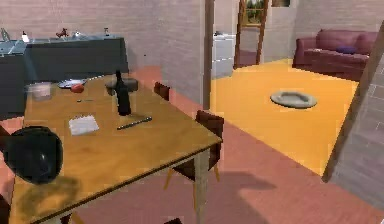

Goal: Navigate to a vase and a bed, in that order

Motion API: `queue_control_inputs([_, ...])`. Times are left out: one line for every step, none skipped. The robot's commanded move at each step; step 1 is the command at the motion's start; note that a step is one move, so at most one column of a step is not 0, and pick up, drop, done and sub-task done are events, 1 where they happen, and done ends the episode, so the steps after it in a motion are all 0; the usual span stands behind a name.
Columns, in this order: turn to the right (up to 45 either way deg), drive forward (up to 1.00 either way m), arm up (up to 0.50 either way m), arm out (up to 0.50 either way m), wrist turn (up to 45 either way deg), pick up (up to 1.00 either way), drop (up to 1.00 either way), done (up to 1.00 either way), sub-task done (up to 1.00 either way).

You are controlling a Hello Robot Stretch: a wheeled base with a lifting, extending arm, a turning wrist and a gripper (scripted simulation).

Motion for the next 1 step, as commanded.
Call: queue_control_inputs([45.0, 0.00, 0.00, 0.00, 0.0, 0.00, 0.00, 0.00, 0.00])
